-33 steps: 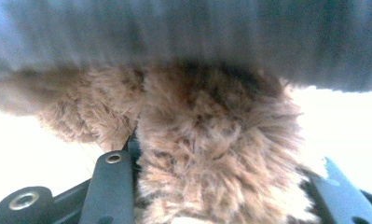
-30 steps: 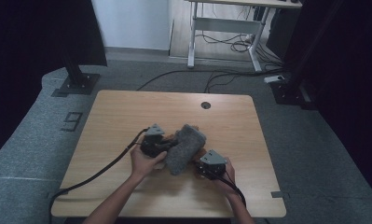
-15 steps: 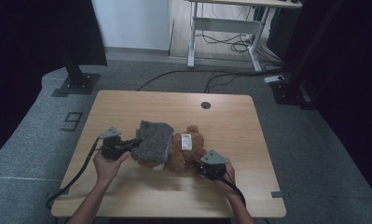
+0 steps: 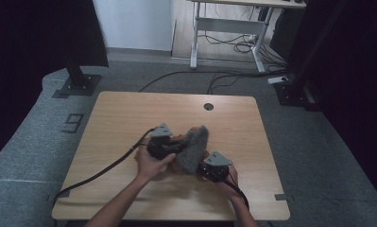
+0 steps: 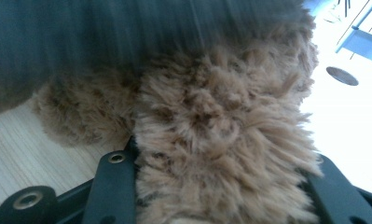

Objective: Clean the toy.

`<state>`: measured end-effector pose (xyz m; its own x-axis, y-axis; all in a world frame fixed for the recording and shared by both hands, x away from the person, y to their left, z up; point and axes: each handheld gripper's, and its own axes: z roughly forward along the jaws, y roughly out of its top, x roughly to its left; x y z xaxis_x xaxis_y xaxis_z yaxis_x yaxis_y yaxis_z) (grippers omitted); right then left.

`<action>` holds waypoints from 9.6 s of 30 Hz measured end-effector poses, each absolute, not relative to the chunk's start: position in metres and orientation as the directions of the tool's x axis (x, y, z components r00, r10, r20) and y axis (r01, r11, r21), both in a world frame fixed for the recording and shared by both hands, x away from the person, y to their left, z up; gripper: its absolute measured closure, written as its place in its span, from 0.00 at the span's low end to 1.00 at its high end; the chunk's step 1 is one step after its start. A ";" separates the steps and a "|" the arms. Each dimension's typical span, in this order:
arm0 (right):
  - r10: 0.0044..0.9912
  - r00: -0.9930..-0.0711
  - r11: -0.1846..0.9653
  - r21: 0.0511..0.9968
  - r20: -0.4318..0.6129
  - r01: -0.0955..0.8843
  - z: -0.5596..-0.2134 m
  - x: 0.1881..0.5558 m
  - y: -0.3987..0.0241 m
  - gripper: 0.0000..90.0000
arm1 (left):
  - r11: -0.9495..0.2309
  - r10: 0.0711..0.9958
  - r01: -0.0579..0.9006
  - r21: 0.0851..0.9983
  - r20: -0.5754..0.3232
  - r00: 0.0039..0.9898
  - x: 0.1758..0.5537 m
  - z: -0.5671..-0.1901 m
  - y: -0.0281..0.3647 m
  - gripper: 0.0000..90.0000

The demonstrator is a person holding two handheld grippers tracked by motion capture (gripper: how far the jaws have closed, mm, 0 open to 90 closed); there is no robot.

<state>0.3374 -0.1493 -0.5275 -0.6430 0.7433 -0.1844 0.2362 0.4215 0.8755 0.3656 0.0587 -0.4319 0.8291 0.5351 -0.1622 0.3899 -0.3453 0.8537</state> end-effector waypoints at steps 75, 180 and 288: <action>0.769 -0.622 0.390 0.880 -0.148 0.272 -0.530 0.343 -0.150 0.60 | -0.324 0.580 0.454 0.830 -0.205 0.789 0.386 -0.460 0.072 0.96; 0.812 -0.565 0.374 0.875 -0.148 0.309 -0.532 0.368 -0.147 0.64 | -0.189 0.646 0.478 0.858 -0.258 0.719 0.388 -0.500 0.153 0.97; 0.716 -0.696 0.381 0.864 -0.050 0.330 -0.547 0.333 -0.170 0.63 | -0.037 0.792 0.503 0.864 -0.281 0.541 0.385 -0.447 0.260 0.96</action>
<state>0.3326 -0.1699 -0.5466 -0.6958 0.7165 -0.0500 0.3301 0.3809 0.8637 0.3847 0.2595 -0.4472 0.5413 0.7925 -0.2810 0.5029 -0.0373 0.8635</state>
